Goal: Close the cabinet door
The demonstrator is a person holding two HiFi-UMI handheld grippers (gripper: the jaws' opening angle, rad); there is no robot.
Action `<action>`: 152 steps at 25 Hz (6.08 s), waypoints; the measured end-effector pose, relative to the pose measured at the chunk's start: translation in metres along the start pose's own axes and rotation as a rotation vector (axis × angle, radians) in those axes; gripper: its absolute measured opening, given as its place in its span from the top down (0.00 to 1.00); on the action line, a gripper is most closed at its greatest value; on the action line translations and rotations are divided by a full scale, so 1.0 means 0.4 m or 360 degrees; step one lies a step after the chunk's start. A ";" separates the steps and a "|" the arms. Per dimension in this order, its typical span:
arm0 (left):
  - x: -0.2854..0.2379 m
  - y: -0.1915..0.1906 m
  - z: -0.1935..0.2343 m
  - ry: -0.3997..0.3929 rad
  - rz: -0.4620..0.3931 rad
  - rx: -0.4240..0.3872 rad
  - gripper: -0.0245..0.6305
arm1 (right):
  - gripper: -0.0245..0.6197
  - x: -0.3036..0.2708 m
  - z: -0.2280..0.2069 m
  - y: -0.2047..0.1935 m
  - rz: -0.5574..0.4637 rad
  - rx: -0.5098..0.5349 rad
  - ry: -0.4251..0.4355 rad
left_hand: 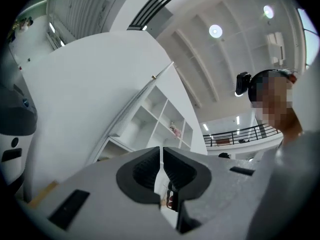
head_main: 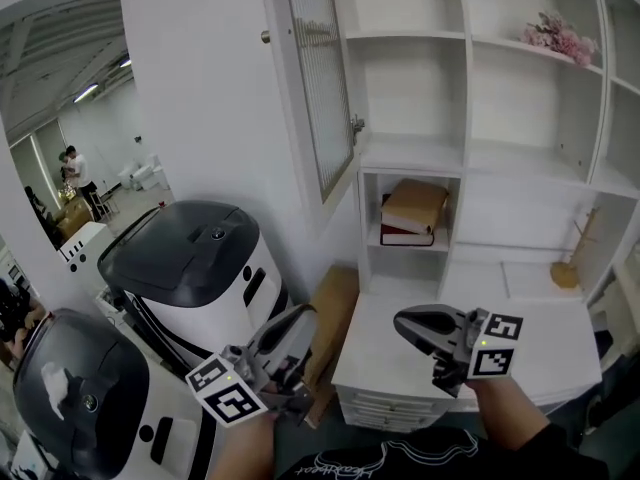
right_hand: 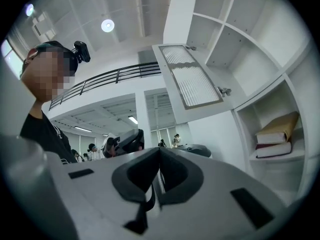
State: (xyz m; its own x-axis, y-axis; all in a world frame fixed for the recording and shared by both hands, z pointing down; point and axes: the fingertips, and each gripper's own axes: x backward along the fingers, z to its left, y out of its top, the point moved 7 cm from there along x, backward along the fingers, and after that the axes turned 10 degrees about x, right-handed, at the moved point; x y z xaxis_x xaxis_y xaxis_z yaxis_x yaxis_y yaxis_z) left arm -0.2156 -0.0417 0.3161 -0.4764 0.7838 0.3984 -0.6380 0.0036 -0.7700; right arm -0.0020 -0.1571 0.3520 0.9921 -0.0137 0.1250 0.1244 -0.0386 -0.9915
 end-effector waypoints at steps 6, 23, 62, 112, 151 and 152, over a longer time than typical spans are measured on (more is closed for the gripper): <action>-0.077 0.195 0.072 -0.0201 -0.0103 0.0026 0.95 | 0.95 -0.063 -0.056 0.054 -0.0009 0.0123 -0.0094; -0.322 0.619 0.074 -0.0822 -0.0168 0.0045 0.73 | 0.95 -0.067 -0.109 0.076 0.0017 0.0186 -0.0295; -0.567 0.786 0.051 -0.1198 -0.0089 -0.0199 0.83 | 0.95 -0.027 -0.149 0.045 0.0033 0.0214 -0.0640; -0.663 0.649 -0.085 -0.0997 -0.0240 -0.0580 0.84 | 0.95 0.164 -0.260 0.035 -0.0029 0.0011 -0.0672; -0.915 0.458 -0.182 -0.0620 -0.0273 -0.1169 0.85 | 0.95 0.397 -0.374 0.104 -0.0151 0.0073 -0.0687; -0.923 0.454 -0.182 -0.0611 -0.0274 -0.1185 0.85 | 0.95 0.405 -0.376 0.105 -0.0153 0.0075 -0.0692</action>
State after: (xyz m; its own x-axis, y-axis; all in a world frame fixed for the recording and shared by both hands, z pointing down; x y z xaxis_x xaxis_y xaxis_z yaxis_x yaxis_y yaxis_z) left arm -0.1114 -0.2851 -0.0072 -0.6671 0.4704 0.5777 -0.2206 0.6159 -0.7563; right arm 0.1611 -0.3112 0.3362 0.8903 0.4094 0.1995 0.2069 0.0267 -0.9780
